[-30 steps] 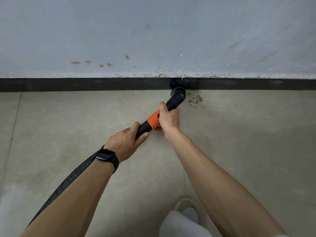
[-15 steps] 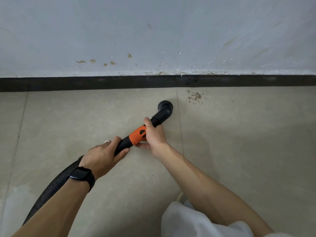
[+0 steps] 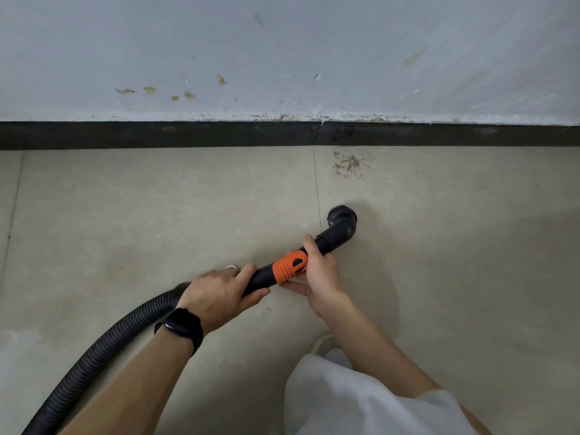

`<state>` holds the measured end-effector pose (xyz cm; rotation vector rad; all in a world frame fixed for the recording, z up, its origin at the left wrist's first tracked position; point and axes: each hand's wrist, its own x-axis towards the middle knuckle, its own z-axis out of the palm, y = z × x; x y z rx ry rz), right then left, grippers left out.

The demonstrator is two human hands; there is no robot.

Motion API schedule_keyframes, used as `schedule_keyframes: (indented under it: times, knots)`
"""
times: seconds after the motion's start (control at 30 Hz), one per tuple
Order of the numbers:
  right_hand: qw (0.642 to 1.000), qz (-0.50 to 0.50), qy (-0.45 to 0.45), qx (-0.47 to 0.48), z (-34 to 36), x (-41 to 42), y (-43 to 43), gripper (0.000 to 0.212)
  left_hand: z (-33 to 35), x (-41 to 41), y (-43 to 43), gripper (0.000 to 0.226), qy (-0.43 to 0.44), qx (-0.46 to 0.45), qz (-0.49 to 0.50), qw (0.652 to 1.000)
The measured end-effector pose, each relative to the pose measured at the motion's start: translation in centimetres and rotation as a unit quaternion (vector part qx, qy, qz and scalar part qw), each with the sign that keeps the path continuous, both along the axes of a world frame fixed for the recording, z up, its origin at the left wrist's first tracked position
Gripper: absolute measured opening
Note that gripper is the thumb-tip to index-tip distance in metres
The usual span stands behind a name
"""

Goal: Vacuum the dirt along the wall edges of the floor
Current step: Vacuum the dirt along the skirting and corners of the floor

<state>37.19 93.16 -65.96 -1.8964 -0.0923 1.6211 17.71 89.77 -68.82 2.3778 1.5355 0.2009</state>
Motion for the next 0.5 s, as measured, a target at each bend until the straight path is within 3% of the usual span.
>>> schedule_keyframes:
  times: [0.23, 0.5]
  knots:
    - [0.999, 0.030, 0.018, 0.025, 0.0, 1.2, 2.9, 0.034, -0.2, 1.4, 1.7, 0.063, 0.010, 0.009, 0.011, 1.000]
    - [0.998, 0.041, -0.007, 0.038, -0.4, 1.5, 5.1, 0.041, 0.2, 2.4, 3.6, 0.062, 0.012, 0.009, 0.031, 0.999]
